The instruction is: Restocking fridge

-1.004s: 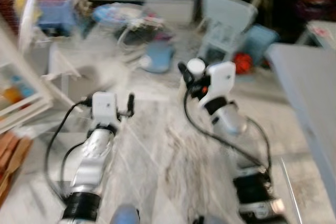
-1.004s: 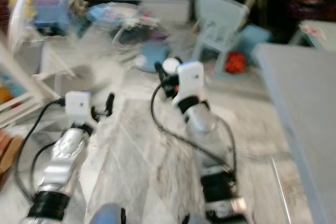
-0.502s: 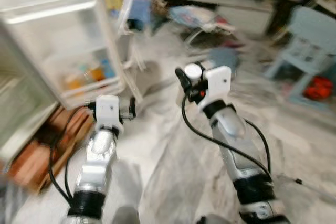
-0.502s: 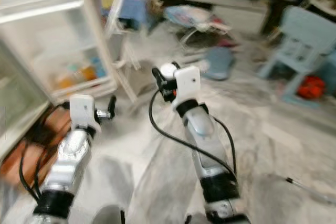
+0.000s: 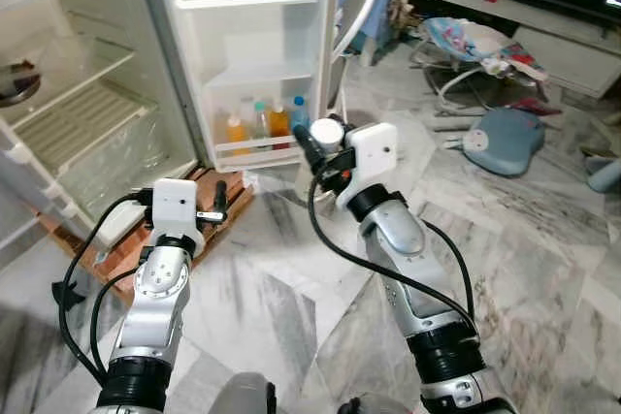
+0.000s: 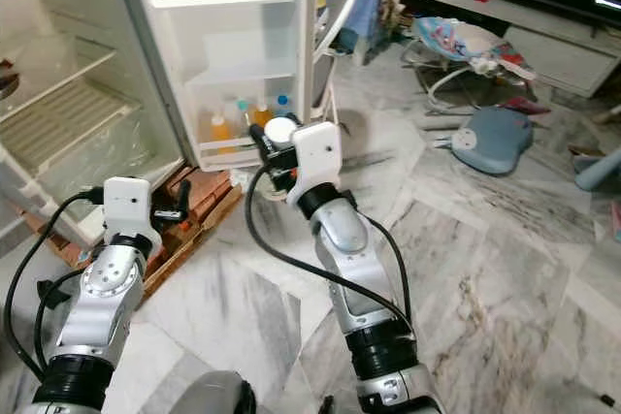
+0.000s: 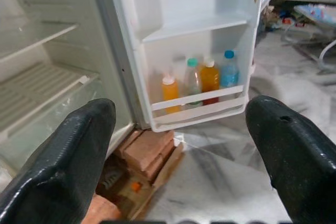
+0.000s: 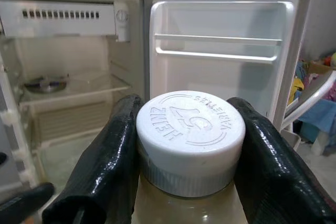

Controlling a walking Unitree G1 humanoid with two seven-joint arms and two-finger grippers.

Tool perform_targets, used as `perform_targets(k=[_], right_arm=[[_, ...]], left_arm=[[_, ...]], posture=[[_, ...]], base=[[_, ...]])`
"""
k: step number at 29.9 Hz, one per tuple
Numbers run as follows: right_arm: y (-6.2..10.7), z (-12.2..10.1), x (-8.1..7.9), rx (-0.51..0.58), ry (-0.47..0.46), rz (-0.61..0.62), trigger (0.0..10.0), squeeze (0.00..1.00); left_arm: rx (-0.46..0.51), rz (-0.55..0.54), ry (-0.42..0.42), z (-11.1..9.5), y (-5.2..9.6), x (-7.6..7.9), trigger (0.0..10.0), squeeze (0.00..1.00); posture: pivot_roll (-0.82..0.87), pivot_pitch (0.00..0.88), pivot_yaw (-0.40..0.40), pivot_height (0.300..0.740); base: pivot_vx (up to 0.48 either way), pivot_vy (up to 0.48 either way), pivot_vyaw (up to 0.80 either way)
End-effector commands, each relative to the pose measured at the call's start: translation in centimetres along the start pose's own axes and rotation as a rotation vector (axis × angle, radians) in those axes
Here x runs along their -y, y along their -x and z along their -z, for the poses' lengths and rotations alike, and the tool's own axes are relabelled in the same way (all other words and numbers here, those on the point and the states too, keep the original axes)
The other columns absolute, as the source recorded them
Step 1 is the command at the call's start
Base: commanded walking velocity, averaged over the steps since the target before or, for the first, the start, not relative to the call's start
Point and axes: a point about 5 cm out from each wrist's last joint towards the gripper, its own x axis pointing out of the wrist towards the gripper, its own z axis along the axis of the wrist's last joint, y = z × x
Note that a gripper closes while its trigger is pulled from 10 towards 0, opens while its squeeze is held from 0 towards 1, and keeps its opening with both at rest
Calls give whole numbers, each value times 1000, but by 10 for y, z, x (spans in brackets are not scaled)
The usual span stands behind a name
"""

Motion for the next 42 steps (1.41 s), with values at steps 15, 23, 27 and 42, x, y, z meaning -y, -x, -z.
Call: perform_targets(k=[15,23,27,42], right_arm=[[-6,-15,0,73,-2,-3,10000,0],[-7,-16,-1,85,7,-10,10000,0],[-8,-17,-3,97,39,-28,10000,0],[-10,-19,-2,109,37,-21,10000,0]], left_arm=[[2,-19,14,-2,-2,-4,10000,0],[4,-27,-13,-2,-3,-3,10000,0],[16,-26,-5,-4,-3,1,10000,0],[15,-24,-22,-4,-5,1,10000,0]], posture=[[116,33,-9,740],[116,31,-11,740],[116,29,-11,740],[115,21,-11,740]], base=[[469,0,53],[150,399,0],[76,0,600],[70,-120,800]])
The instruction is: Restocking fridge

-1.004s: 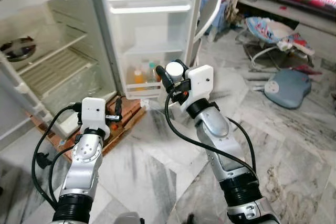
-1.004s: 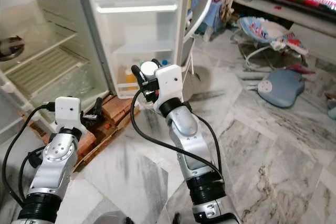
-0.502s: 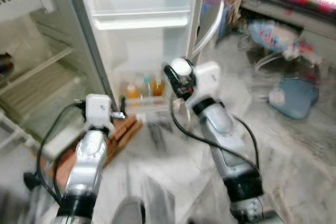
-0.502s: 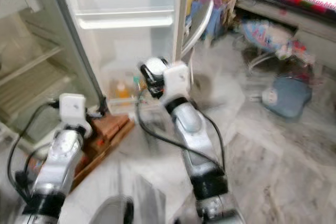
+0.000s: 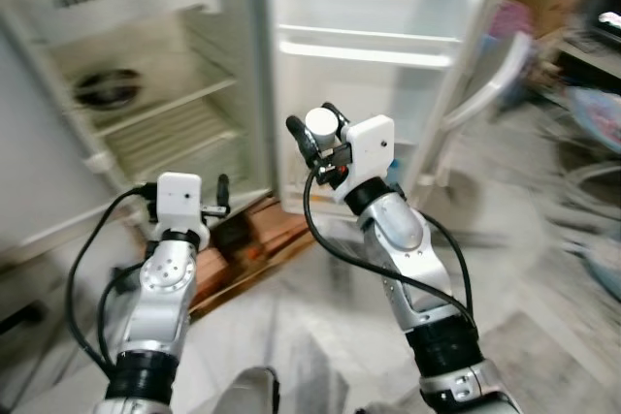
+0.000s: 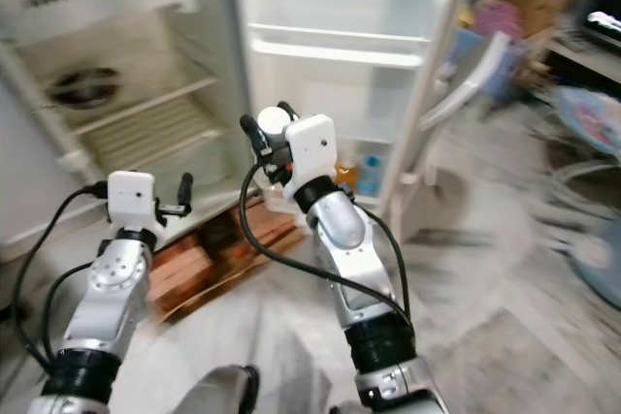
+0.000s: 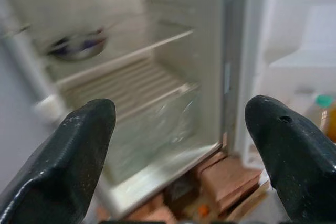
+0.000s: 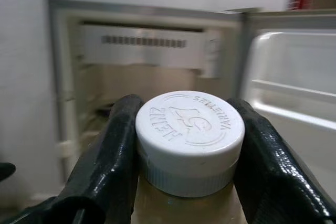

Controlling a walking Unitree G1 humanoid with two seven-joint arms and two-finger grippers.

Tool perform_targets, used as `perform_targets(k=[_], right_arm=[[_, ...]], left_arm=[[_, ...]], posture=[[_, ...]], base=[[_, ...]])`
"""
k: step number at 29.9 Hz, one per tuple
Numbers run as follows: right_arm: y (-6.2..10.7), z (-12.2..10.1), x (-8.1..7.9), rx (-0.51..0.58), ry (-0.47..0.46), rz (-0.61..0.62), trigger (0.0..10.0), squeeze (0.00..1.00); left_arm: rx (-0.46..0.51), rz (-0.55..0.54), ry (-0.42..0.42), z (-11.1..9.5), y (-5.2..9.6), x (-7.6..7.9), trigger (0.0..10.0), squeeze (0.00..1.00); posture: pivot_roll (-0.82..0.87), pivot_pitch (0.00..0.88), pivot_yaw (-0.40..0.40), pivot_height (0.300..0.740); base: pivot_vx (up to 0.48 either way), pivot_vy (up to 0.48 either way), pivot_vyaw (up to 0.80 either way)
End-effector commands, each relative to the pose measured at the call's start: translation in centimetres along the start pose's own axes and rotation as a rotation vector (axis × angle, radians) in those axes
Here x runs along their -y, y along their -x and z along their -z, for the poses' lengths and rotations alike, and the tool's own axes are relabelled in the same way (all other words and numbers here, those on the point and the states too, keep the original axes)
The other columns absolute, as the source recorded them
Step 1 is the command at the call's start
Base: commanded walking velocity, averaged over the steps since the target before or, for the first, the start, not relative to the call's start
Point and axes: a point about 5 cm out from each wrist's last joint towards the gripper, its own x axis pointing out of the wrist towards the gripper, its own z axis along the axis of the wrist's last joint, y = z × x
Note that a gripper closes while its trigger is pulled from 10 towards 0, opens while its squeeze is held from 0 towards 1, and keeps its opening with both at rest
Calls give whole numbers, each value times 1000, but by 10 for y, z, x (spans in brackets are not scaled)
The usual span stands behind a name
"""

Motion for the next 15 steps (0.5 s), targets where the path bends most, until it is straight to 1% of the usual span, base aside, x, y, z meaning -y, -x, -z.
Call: perform_targets(k=[1,4,7,15], right_arm=[[-4,-12,2,59,3,15,10000,0],[-4,-11,1,60,-3,17,10000,0],[-4,-11,1,59,-18,23,10000,0],[-4,-12,2,66,-22,28,10000,0]], left_arm=[[3,7,-14,-1,0,0,10000,0],[0,6,-11,0,0,-1,10000,0],[-5,4,-19,0,0,-1,10000,0],[-2,4,-34,0,1,-2,10000,0]], posture=[[115,21,-11,740],[116,20,-10,740],[116,20,-10,740],[118,26,-12,740]], base=[[0,-420,800],[0,-420,600],[0,-416,0],[298,-371,0]])
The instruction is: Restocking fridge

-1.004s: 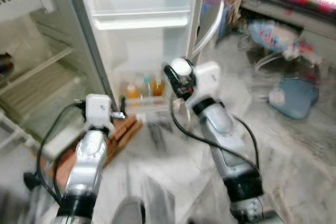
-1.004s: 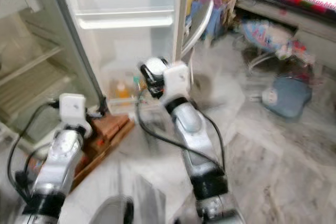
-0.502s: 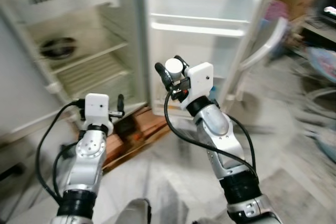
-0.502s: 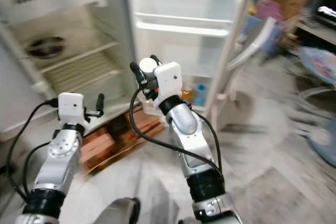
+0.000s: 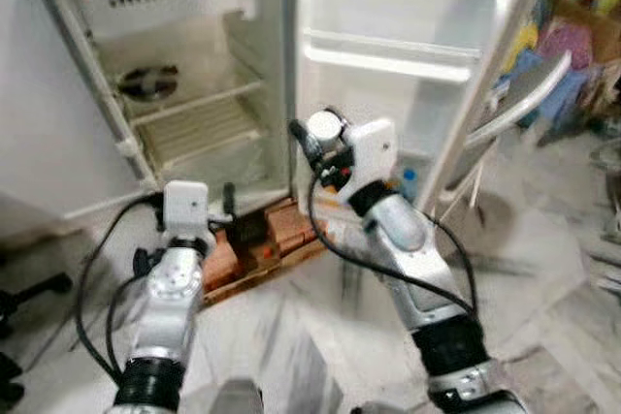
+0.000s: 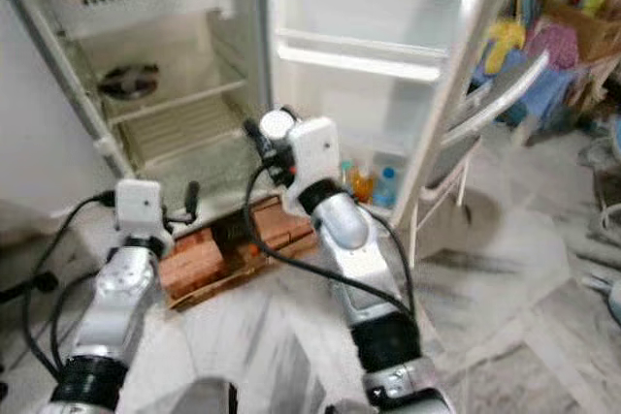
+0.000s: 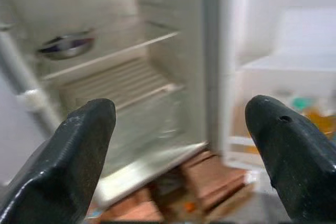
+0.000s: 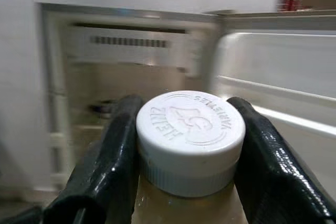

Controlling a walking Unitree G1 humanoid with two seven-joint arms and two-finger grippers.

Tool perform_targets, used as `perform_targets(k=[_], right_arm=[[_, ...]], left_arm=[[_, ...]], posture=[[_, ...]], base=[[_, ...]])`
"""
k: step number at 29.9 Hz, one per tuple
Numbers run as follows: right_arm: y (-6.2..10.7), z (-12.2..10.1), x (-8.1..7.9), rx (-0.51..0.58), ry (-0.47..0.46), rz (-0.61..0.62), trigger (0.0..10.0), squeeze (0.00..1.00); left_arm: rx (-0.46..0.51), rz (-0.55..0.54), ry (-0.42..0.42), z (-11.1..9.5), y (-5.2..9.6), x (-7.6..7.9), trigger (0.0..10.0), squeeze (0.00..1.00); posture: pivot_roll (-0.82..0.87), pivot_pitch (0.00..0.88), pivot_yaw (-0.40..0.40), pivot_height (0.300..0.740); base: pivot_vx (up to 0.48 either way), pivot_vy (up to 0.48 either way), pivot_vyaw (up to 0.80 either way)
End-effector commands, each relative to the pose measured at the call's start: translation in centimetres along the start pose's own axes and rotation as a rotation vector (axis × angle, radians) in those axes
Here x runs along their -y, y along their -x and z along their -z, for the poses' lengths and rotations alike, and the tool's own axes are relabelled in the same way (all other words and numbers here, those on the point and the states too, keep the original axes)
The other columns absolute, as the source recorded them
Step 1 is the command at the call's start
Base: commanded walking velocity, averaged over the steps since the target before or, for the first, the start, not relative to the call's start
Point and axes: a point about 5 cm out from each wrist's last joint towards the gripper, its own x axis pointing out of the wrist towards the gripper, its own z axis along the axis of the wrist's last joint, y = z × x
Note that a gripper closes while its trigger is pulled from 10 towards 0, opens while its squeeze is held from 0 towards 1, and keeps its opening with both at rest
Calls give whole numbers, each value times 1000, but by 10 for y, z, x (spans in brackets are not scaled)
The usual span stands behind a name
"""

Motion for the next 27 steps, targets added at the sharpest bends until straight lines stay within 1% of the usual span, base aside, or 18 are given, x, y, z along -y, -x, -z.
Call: perform_targets(k=[1,5,7,10,13,14,27], right_arm=[[-8,-15,-8,70,-4,-27,10000,0],[-8,-15,-7,72,-4,-23,10000,0],[-8,-15,-8,73,-5,-23,10000,0],[-8,-15,-8,75,-4,-27,10000,0],[-8,-16,-10,86,11,-41,10000,0],[-8,-17,-10,90,11,-42,10000,0],[-11,-19,-9,104,1,-37,10000,0]], left_arm=[[10,-22,-26,-3,-1,-9,10000,0],[7,-41,-17,-2,-1,-12,10000,0],[37,-44,-3,-6,-1,-12,10000,0],[28,-49,-30,-5,0,-14,10000,0],[33,-50,-5,-4,1,-15,10000,0],[34,-47,-11,-4,1,-16,10000,0],[42,-49,-1,-4,3,-16,10000,0]], posture=[[117,27,-12,740],[118,28,-12,740],[118,28,-12,740],[120,28,-13,740],[119,27,-13,740],[120,26,-13,740],[119,30,-16,740]], base=[[322,-352,0],[349,-323,0],[0,0,0],[0,0,0],[0,0,0],[0,0,0],[395,0,35]])
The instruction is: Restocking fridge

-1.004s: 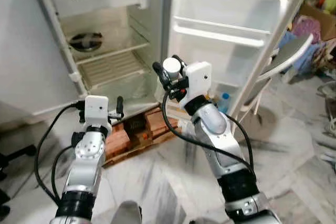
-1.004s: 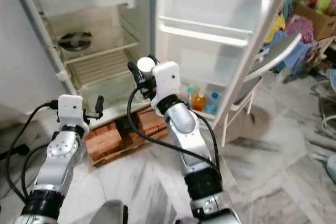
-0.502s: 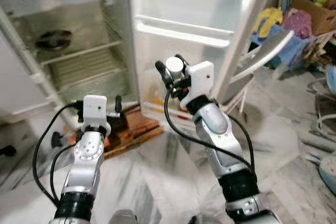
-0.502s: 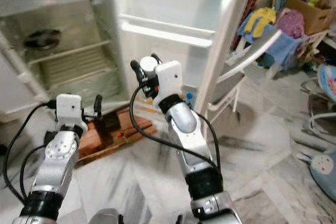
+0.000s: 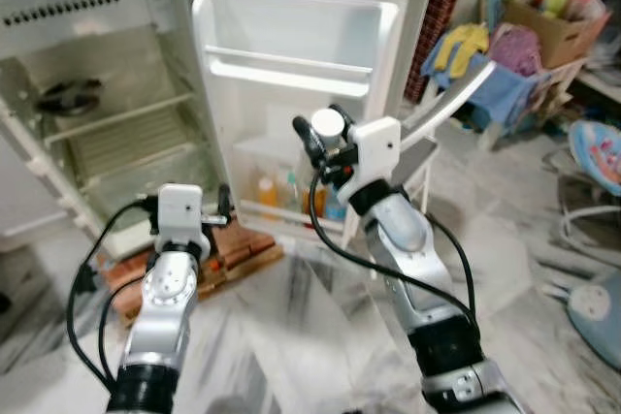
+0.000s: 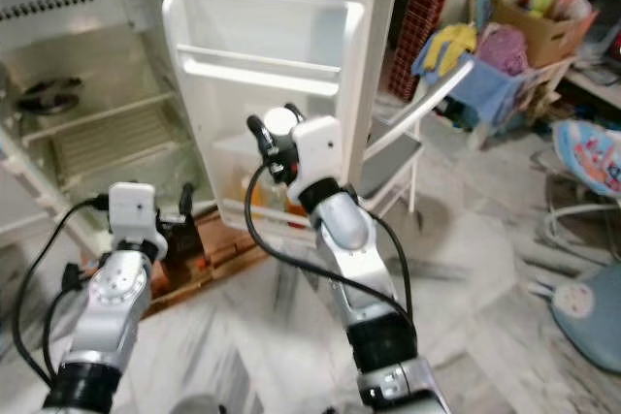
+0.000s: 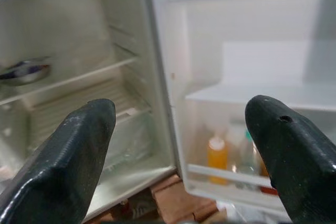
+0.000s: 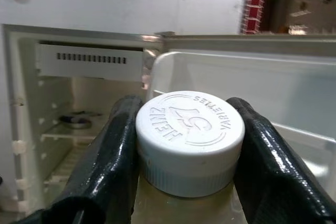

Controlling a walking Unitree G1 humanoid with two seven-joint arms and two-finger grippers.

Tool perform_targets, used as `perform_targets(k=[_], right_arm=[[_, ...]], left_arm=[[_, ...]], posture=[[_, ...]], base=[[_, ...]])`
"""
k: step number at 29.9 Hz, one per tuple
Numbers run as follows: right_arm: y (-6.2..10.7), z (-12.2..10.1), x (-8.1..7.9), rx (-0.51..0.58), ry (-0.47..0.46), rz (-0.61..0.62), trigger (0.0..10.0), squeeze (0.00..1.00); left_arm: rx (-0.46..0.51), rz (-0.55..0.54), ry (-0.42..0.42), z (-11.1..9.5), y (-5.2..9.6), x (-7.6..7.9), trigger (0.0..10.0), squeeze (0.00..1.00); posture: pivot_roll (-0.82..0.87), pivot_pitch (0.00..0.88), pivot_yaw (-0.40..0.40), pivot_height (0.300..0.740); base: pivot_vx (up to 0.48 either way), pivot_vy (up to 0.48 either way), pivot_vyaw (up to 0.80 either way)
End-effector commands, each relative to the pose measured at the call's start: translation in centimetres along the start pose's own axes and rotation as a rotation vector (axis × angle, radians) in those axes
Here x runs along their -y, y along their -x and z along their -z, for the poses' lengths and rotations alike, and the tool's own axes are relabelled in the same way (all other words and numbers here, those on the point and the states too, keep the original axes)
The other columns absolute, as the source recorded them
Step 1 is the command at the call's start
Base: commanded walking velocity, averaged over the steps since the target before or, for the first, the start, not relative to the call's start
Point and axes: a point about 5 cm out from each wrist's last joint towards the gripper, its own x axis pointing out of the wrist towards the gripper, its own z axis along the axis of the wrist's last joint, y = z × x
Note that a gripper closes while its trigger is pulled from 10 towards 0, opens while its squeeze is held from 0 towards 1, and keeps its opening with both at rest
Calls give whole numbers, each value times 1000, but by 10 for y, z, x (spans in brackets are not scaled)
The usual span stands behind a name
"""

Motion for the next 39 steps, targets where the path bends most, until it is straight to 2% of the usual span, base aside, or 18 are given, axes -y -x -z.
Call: perform_targets(k=[1,8,21,24,29,35,39], right_arm=[[-2,-10,7,49,13,21,10000,0],[-2,-11,5,51,8,6,10000,0],[-3,-12,0,66,41,-38,10000,0],[-3,-13,0,66,41,-41,10000,0],[-3,-14,0,78,45,-39,10000,0],[-14,-30,2,151,82,-17,10000,0],[-33,-48,5,216,99,-11,10000,0]], left_arm=[[12,19,7,-3,-1,6,10000,0],[9,15,16,-3,-2,7,10000,0],[-15,4,26,3,4,7,10000,0],[-13,6,28,3,5,7,10000,0],[-8,6,37,3,10,8,10000,0],[-32,18,40,9,18,10,10000,0],[-48,19,35,13,22,13,10000,0]], posture=[[119,30,-16,740],[115,29,-14,740],[117,30,-15,740],[117,30,-15,740],[120,31,-14,740],[120,34,-14,740],[126,36,-20,740]], base=[[420,0,0],[410,0,0],[301,373,0],[0,406,0],[0,0,0],[0,0,0],[0,0,0]])
